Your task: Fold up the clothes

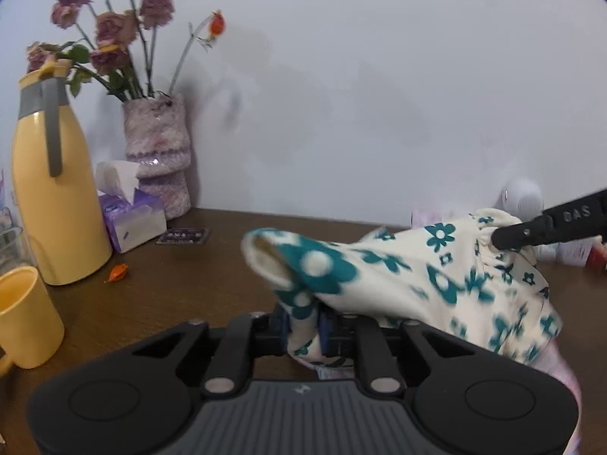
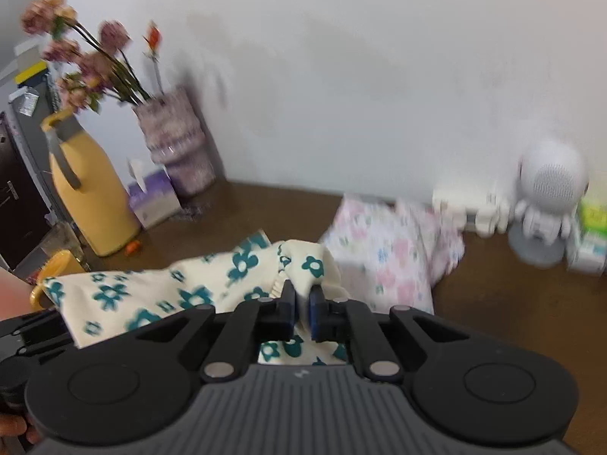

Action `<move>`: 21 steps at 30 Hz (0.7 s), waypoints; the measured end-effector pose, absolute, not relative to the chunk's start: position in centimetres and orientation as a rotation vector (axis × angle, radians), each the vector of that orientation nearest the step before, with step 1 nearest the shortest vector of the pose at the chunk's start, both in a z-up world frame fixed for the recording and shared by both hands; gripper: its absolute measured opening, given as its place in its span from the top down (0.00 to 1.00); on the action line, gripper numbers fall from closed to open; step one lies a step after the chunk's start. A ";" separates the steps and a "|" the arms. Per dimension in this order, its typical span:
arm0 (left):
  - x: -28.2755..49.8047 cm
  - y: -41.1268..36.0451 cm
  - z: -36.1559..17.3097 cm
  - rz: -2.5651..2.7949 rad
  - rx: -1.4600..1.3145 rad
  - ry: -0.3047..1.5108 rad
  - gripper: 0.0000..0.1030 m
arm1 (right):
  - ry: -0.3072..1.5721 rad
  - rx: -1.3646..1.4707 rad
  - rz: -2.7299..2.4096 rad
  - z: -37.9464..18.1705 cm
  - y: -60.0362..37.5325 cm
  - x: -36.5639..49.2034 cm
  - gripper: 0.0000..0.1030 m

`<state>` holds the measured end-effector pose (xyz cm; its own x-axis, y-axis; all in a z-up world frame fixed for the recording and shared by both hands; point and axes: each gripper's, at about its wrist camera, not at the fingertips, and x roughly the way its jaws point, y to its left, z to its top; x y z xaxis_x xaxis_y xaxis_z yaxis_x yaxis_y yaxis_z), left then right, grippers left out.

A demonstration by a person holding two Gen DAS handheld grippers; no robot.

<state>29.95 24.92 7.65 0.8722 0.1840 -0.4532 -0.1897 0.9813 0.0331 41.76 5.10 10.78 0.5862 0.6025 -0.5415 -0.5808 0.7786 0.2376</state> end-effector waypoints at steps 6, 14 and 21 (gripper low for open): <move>26.1 21.7 14.7 0.206 0.127 0.322 0.91 | 0.499 -0.028 0.685 17.8 3.3 38.0 0.95; 14.3 10.7 21.3 0.088 0.419 0.104 0.91 | 0.287 -0.074 0.594 26.2 -10.3 27.9 0.95; 3.3 -2.7 11.0 -0.293 0.639 0.333 0.91 | 0.436 -0.233 0.480 21.5 -24.8 17.9 0.95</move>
<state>3.34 -2.72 10.98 0.9063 -0.1631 -0.3898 0.3657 0.7650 0.5301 17.93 -24.77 21.52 0.7980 0.3943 -0.4558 -0.4920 0.8630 -0.1148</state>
